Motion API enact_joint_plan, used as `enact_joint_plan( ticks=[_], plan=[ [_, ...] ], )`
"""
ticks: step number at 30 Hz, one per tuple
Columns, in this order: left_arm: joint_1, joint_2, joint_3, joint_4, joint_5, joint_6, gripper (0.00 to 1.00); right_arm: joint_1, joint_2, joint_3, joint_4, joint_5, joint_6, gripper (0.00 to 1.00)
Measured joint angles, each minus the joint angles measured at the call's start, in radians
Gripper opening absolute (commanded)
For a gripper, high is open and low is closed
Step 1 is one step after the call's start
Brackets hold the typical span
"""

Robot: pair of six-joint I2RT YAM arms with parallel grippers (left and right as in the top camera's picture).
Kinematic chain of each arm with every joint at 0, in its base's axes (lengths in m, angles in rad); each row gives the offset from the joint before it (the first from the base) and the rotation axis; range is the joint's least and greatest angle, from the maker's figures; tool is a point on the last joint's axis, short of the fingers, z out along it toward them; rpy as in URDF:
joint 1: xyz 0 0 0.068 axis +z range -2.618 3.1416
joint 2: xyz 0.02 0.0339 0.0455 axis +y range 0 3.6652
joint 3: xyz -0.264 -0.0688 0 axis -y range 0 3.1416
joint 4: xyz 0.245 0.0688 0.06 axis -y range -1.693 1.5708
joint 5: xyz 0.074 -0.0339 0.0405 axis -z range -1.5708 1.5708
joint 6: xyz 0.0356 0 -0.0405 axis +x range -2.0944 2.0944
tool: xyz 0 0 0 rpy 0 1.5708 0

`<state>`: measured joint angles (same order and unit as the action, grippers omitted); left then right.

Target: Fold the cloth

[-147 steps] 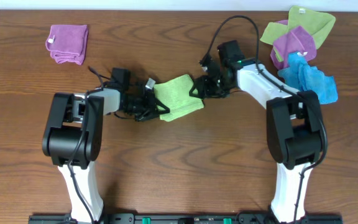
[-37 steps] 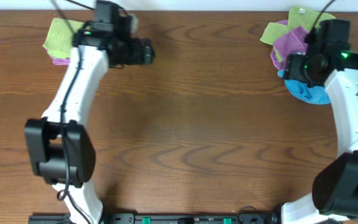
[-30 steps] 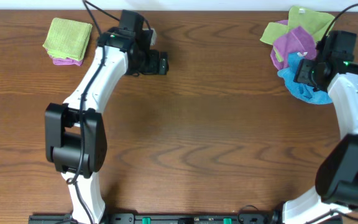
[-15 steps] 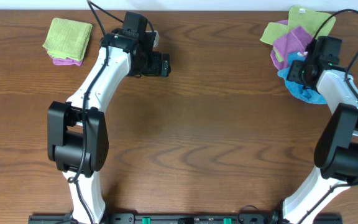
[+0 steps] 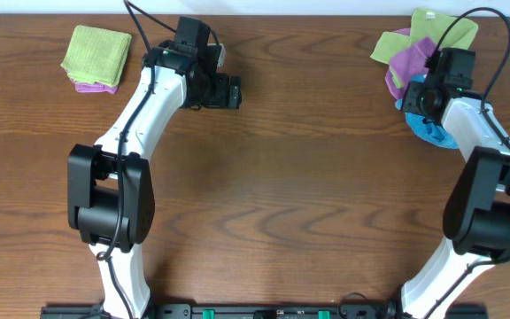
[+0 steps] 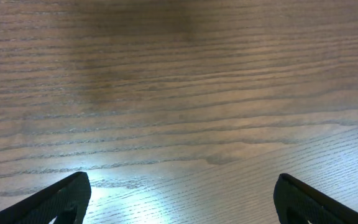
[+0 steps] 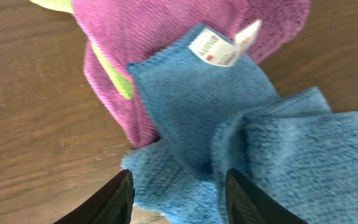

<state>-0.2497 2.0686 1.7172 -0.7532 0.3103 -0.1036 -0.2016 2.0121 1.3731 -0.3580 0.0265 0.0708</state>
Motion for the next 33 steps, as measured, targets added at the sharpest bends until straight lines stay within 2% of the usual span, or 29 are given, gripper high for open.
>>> enact_joint_plan(
  ticks=[7,10,14,20,21,29,33],
  plan=[
    [0.0,0.0,0.0,0.0,0.0,0.0,0.95,0.0,0.005,0.0,-0.014,0.06,-0.004,0.45],
    [0.0,0.0,0.0,0.0,0.0,0.0,0.95,0.0,0.007,0.0,-0.019,0.08,-0.008,0.37],
    [0.0,0.0,0.0,0.0,-0.004,0.0,0.96,0.0,0.01,0.0,-0.027,0.097,-0.009,0.35],
    [0.0,0.0,0.0,0.0,-0.012,0.0,0.95,-0.002,0.01,0.0,-0.031,0.106,-0.016,0.04],
    [0.0,0.0,0.0,0.0,-0.015,0.0,0.95,-0.002,0.01,0.0,-0.032,0.108,-0.015,0.01],
    [0.0,0.0,0.0,0.0,-0.023,0.0,0.95,-0.002,0.01,0.001,-0.045,0.124,-0.013,0.01],
    [0.0,0.0,0.0,0.0,-0.023,0.008,0.95,0.0,0.01,0.03,-0.134,0.128,-0.012,0.01]
  ],
)
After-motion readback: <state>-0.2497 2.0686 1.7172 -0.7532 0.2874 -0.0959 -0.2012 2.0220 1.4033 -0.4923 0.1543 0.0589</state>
